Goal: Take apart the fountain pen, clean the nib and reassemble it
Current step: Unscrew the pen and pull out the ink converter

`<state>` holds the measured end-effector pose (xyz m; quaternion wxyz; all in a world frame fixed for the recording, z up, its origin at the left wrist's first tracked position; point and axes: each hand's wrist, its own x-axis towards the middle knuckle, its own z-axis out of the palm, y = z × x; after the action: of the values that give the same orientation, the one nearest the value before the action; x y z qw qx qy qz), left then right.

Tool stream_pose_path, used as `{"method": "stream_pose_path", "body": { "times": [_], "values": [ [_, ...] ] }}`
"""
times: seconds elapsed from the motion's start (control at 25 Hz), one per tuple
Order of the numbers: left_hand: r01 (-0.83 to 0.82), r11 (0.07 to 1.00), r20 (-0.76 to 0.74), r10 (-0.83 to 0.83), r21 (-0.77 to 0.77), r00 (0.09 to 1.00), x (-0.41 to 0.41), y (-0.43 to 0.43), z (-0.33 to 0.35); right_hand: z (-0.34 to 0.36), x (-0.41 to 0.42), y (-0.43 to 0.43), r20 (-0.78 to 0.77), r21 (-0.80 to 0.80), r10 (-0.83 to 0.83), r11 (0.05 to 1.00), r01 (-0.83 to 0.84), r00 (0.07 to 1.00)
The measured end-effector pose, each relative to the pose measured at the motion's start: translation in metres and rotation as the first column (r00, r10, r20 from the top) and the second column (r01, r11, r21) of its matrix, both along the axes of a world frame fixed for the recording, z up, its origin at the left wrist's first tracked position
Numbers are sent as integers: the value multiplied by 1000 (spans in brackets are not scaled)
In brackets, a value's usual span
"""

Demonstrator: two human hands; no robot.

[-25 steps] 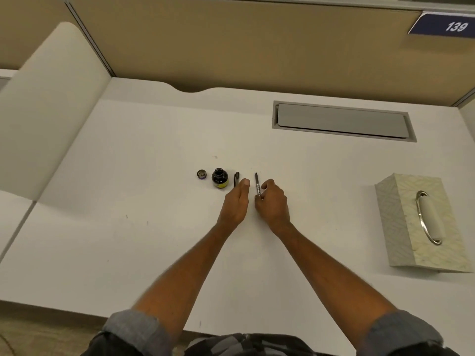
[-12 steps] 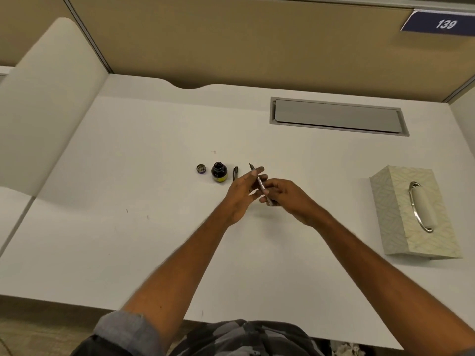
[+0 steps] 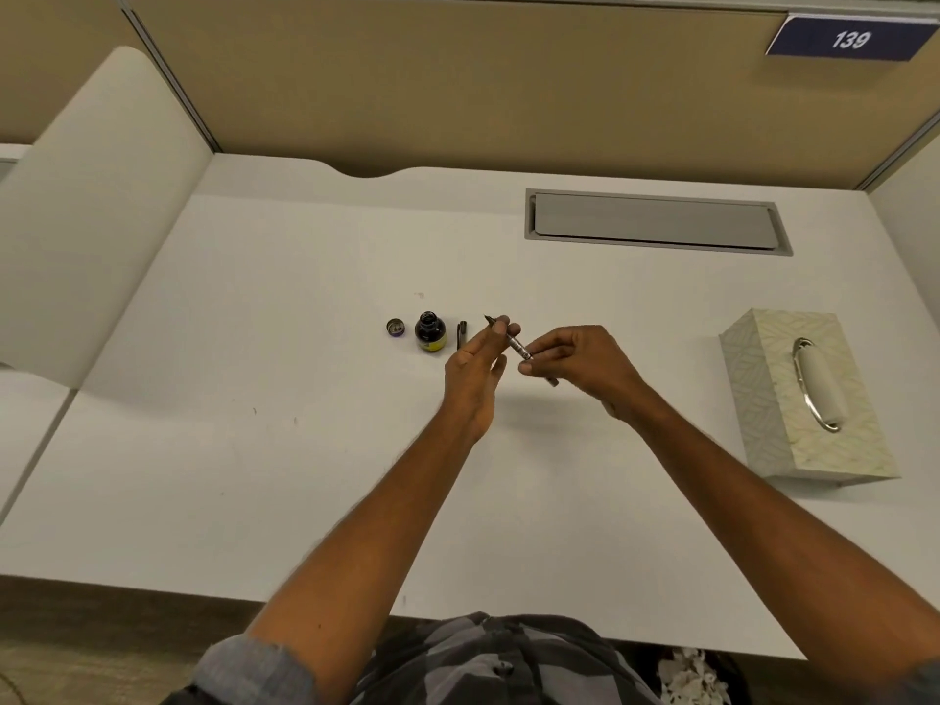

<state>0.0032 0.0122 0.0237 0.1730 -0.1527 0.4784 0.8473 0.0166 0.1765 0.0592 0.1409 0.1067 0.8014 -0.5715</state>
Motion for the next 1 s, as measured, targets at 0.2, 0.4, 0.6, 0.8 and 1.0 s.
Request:
{"method": "stream_pose_path", "body": {
  "times": [0.2,0.4,0.6,0.8,1.0],
  "values": [
    [-82,989,83,72,123,994,-1,0,10,-5,9,1,260,-375,-103,906,198,960],
    [-172,981,153,157,94,976,4,-6,12,-9,15,-5,259,-556,-239,755,347,936],
    [-201,975,180,181,97,967,11,-7,14,-8,23,-11,217,-533,-204,795,291,955],
    [-217,973,210,195,82,958,18,-9,10,-4,23,-12,291,-577,-203,742,341,935],
    [-238,970,229,219,57,948,27,-10,5,-11,25,-13,224,-566,-290,738,367,930]
  ]
}}
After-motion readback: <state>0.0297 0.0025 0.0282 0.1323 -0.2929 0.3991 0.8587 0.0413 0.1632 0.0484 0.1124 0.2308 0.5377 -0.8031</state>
